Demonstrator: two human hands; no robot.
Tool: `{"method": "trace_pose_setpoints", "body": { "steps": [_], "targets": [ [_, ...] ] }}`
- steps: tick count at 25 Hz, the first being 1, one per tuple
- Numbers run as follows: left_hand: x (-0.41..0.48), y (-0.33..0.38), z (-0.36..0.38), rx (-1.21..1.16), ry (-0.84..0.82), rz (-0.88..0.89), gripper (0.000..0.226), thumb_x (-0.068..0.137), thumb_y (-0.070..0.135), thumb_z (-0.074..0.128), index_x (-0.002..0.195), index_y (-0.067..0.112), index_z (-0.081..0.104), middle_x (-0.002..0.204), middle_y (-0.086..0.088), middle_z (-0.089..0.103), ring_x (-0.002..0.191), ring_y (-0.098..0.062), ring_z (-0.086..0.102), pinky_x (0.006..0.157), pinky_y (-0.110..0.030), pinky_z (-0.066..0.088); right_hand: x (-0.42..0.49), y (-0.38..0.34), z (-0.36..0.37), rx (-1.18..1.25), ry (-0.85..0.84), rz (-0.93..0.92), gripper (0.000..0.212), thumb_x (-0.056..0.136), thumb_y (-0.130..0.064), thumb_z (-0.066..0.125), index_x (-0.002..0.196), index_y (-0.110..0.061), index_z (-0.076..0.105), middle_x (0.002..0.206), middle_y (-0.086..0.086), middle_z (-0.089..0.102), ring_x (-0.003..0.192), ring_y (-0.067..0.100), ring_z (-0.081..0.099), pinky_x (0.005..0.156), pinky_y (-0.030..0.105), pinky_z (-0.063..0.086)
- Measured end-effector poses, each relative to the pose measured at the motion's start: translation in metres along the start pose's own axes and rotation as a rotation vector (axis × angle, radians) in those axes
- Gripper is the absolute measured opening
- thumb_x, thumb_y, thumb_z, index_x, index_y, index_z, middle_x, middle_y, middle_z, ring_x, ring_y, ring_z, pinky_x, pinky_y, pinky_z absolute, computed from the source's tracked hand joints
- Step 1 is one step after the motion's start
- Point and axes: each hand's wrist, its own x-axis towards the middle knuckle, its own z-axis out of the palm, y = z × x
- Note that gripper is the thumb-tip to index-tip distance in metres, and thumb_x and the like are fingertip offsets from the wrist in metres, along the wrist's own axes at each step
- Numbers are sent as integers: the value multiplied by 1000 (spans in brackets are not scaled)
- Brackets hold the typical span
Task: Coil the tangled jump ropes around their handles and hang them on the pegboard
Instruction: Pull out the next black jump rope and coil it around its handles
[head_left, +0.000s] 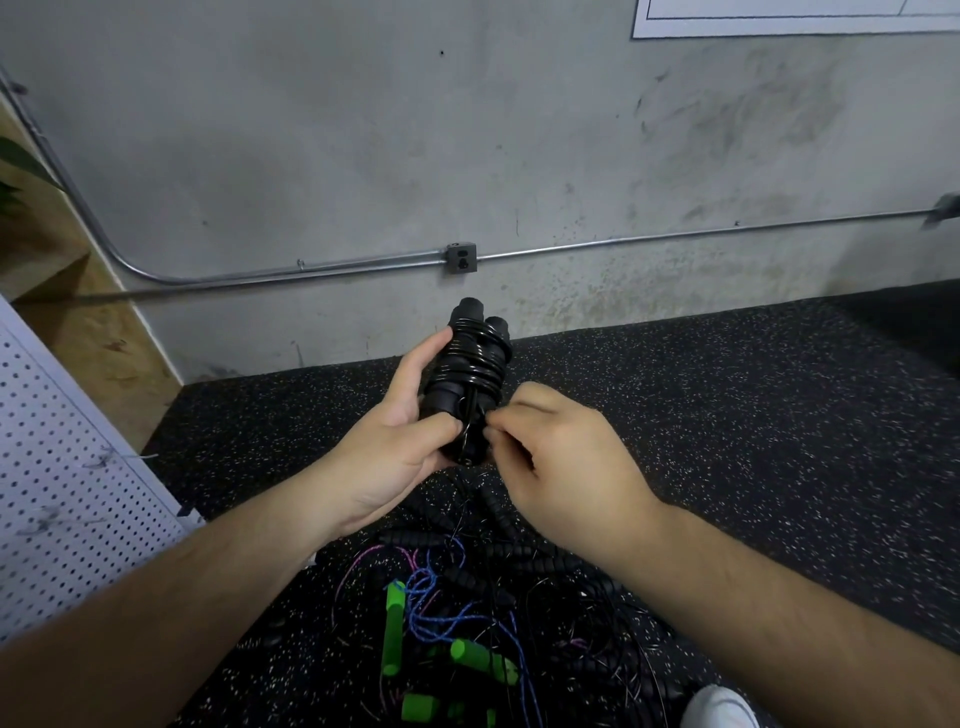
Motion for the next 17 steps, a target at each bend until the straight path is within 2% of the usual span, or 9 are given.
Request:
{"method": "trace_pose_setpoints", "body": {
  "steps": [2, 5, 9, 11, 14, 17],
  "targets": [
    [-1, 1, -1, 37, -15, 6, 84, 93, -11, 46, 146, 52, 36, 124, -4, 69, 103, -15, 66, 93, -40, 53, 1, 2, 1, 3, 24, -12, 20, 94, -15, 55, 82, -7, 69, 83, -1, 56, 64, 17, 54, 57, 35, 49],
    [-4, 1, -1, 88, -31, 1, 82, 82, 5, 54, 141, 60, 37, 129, -5, 65, 105, -17, 64, 103, -50, 51, -2, 4, 2, 14, 41, -36, 20, 94, -14, 55, 81, -7, 68, 83, -1, 56, 64, 17, 54, 55, 35, 48],
    [-5, 4, -4, 102, -10, 16, 82, 81, 7, 53, 141, 61, 39, 134, -9, 62, 110, -26, 56, 109, -61, 37, -3, -4, 6, 8, 81, 0, 24, 94, -20, 50, 82, -8, 68, 82, 0, 56, 60, 18, 52, 53, 36, 47],
    [-6, 4, -4, 97, 15, 26, 80, 81, 9, 51, 141, 60, 40, 134, -9, 63, 110, -28, 53, 111, -63, 33, -1, -7, 6, -16, 90, -28, 19, 92, -15, 53, 83, -7, 67, 82, 1, 57, 59, 18, 51, 52, 34, 46],
    [-6, 2, -5, 64, 17, 43, 76, 84, 11, 50, 143, 58, 40, 134, -3, 64, 119, -26, 58, 111, -57, 38, 0, -7, 7, -67, 53, -123, 13, 91, -7, 56, 84, -5, 66, 84, 4, 56, 60, 20, 51, 52, 34, 46],
    [-6, 2, -8, 92, -17, 46, 76, 86, 9, 50, 144, 58, 39, 135, 5, 64, 123, -23, 59, 108, -43, 45, 2, -5, 8, -5, 81, -95, 14, 93, -9, 57, 84, -6, 68, 84, 2, 57, 65, 19, 54, 57, 35, 48]
  ]
}}
